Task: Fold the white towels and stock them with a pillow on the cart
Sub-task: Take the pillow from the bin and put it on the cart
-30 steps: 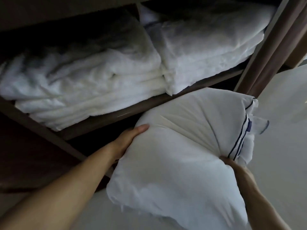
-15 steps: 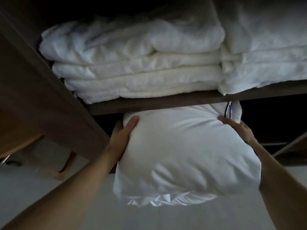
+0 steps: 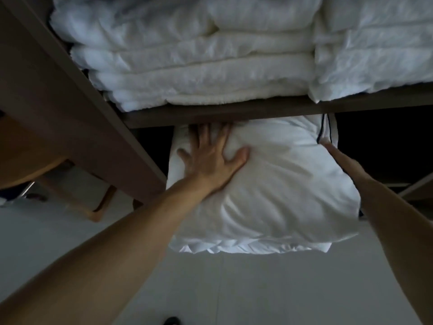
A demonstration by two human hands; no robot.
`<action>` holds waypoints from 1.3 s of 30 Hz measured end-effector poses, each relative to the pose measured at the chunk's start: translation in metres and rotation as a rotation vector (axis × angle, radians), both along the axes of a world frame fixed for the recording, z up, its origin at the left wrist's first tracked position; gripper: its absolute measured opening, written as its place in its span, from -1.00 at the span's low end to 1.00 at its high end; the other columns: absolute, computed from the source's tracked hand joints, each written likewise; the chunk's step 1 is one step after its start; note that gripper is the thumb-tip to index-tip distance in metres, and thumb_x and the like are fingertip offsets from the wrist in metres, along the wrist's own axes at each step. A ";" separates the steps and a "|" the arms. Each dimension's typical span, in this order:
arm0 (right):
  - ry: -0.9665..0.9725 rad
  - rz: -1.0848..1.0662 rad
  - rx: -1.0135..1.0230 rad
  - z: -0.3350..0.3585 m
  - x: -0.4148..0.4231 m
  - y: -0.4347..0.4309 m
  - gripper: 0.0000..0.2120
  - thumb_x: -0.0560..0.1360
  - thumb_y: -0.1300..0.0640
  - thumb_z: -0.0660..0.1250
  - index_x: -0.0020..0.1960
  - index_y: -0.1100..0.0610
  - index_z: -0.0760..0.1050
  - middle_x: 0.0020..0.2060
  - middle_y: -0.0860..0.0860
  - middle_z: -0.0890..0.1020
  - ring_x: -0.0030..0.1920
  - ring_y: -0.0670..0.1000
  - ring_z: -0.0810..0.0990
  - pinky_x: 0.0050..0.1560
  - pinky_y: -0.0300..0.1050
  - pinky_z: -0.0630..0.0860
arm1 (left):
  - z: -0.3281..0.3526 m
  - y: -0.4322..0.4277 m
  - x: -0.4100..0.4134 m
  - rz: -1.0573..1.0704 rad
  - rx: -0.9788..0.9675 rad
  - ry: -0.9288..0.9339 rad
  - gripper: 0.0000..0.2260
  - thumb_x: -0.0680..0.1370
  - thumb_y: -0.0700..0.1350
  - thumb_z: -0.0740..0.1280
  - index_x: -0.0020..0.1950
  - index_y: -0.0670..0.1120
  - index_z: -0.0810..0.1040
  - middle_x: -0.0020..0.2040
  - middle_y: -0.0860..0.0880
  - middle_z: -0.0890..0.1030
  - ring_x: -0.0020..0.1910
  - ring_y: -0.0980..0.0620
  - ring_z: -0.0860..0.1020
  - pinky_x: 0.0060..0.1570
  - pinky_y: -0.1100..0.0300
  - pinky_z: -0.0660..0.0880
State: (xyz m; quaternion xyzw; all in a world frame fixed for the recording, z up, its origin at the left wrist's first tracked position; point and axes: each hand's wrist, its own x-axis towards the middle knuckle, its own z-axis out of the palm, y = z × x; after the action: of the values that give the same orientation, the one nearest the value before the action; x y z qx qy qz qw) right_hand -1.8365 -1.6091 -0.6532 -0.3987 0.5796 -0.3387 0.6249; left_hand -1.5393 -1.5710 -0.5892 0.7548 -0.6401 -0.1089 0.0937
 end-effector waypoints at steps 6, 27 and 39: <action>-0.391 -0.423 0.182 -0.067 0.024 0.096 -0.58 0.52 -0.39 0.15 0.01 -0.18 0.66 0.08 -0.05 0.70 0.06 0.03 0.66 0.06 0.10 0.50 | -0.002 -0.043 0.009 -0.024 -0.035 -0.108 -0.38 0.51 0.43 0.00 0.46 0.14 0.31 0.51 -0.08 0.31 0.44 -0.24 0.32 0.36 -0.30 0.24; -0.839 -0.463 -0.045 -0.118 0.195 0.129 0.06 0.12 -0.25 0.66 0.43 0.23 0.37 0.34 0.22 0.52 0.35 0.29 0.47 0.31 0.33 0.41 | 0.014 -0.026 -0.034 -0.772 0.118 -0.307 0.02 0.26 0.54 0.30 0.53 0.35 -0.23 0.61 0.10 -0.16 0.57 -0.18 -0.22 0.37 -0.48 -0.11; -0.886 -0.251 -0.077 -0.076 0.256 -0.012 -0.64 0.64 -0.08 0.13 0.18 0.19 0.47 -0.19 0.10 0.62 -0.25 0.04 0.60 -0.26 -0.03 0.55 | -0.008 -0.075 -0.001 -0.704 -0.023 -0.317 -0.10 0.41 0.27 0.41 0.57 0.27 -0.11 0.58 0.12 -0.04 0.51 -0.21 0.11 0.44 -0.09 0.11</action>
State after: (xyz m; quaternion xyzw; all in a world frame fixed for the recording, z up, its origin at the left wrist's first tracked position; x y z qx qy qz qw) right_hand -1.5807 -1.6208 -0.7289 -0.1652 0.2873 -0.5707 0.7513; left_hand -1.5400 -1.6458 -0.5976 0.4953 -0.8677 -0.0091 -0.0411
